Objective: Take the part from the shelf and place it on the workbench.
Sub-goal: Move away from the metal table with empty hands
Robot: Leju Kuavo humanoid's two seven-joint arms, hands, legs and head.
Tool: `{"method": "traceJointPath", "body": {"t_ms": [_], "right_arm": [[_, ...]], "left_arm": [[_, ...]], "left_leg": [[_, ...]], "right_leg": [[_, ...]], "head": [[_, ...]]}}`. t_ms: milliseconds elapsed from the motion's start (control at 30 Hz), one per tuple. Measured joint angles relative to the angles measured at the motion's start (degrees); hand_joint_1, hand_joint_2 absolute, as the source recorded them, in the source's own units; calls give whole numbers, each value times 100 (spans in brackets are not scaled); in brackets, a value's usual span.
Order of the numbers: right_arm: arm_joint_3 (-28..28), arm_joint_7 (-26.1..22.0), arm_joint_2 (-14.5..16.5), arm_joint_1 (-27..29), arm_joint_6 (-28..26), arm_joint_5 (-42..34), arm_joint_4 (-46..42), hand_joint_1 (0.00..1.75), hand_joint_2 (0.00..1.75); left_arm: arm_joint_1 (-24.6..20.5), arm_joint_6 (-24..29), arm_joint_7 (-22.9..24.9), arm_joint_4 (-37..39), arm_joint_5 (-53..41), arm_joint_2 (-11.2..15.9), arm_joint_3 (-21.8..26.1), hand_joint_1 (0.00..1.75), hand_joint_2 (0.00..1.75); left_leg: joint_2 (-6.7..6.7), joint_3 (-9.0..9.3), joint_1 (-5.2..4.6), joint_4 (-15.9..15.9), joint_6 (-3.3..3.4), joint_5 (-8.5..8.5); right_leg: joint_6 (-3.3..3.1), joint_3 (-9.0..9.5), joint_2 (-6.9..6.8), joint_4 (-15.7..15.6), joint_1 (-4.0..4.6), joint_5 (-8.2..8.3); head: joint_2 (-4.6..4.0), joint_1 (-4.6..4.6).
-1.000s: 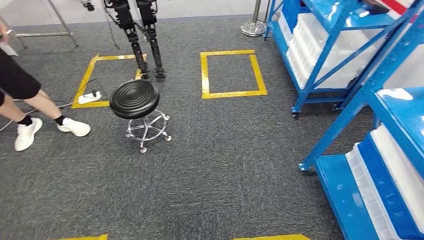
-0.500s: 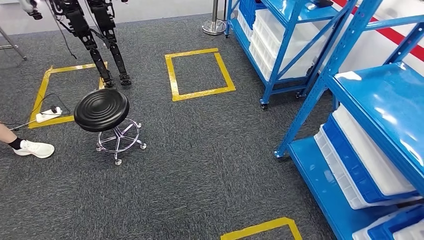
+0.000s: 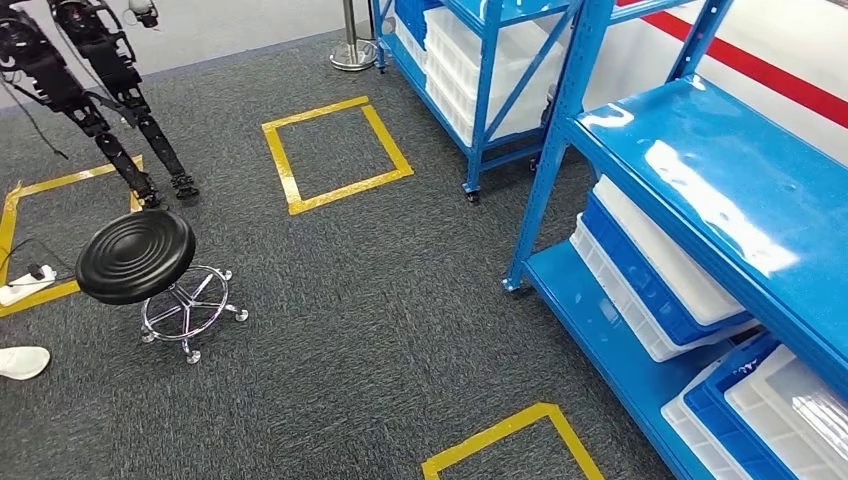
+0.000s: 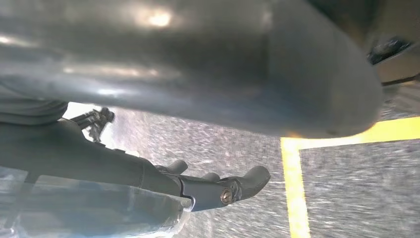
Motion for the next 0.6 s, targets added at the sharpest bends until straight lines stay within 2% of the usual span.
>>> {"method": "traceJointPath", "body": {"t_ms": [67,100,133,167,200,233,300,333,367,433,467,500,567,600], "right_arm": [[0,2,10,-1,1,1,0,0,0],[0,3,15,-1,2,1,0,0,0],[0,3,19,-1,3,2,0,0,0],[0,3,20,4,3,2,0,0,0],[0,3,20,9,4,5,0,0,0],[0,1,19,12,4,9,0,0,0],[0,-4,25,2,8,19,0,0,0],[0,-7,30,-6,9,24,0,0,0],[0,-8,36,-10,11,29,0,0,0],[0,-11,41,2,14,38,0,0,0],[0,-14,41,8,15,40,0,0,0],[0,-16,40,9,17,42,0,0,0],[0,-20,39,-1,19,41,0,0,0],[0,-21,39,-5,20,39,0,0,0]], "left_arm": [[15,4,2,1,0,-3,0,0,0],[26,5,3,1,0,-5,0,0,0],[36,8,5,1,0,-7,0,0,0],[41,13,6,1,1,-7,0,0,0],[43,22,6,0,3,-7,0,0,0],[43,32,4,0,5,-7,0,0,0],[43,50,-2,0,8,-4,0,0,0],[44,57,-6,0,8,-3,0,0,0],[41,65,-9,0,8,-2,0,0,0],[34,82,-11,0,11,-6,1,0,0],[29,90,-11,0,12,-9,1,0,0],[27,98,-12,-1,13,-12,1,0,0],[32,106,-15,-2,11,-14,1,0,0],[37,108,-17,-2,10,-14,2,0,0]], "left_leg": [[-327,-293,11,655,-15,-386],[-401,-468,11,1010,-12,-536],[-438,-597,10,1248,-4,-591],[-457,-644,9,1296,9,-528],[-482,-587,8,1126,29,-353],[-551,-454,7,795,57,-117],[-813,-176,7,116,110,219],[-906,-99,-2,-78,127,279],[-936,-72,-19,-154,144,274],[-808,-43,-41,-227,204,305],[-740,-21,-43,-275,242,332],[-663,1,-36,-324,283,360],[-495,22,-42,-369,328,380],[-403,18,-48,-368,340,377]], "right_leg": [[-60,3,129,-2,7,20],[-79,-3,204,0,25,27],[-84,-4,286,1,43,29],[-84,2,368,2,56,29],[-83,15,450,3,64,29],[-82,30,529,4,68,29],[-71,35,670,14,88,32],[-54,16,727,17,91,41],[-29,-11,784,16,89,53],[41,-74,865,20,69,75],[63,-120,791,71,69,53],[72,-205,659,205,75,-18],[58,-509,350,771,70,-295],[63,-692,284,1126,55,-441]], "head": [[0,-21],[0,-25],[0,-24],[0,-26],[0,-25],[0,-26],[0,-23],[0,-24],[0,-25],[0,-26],[0,-25],[0,-11],[0,13],[0,27]]}}
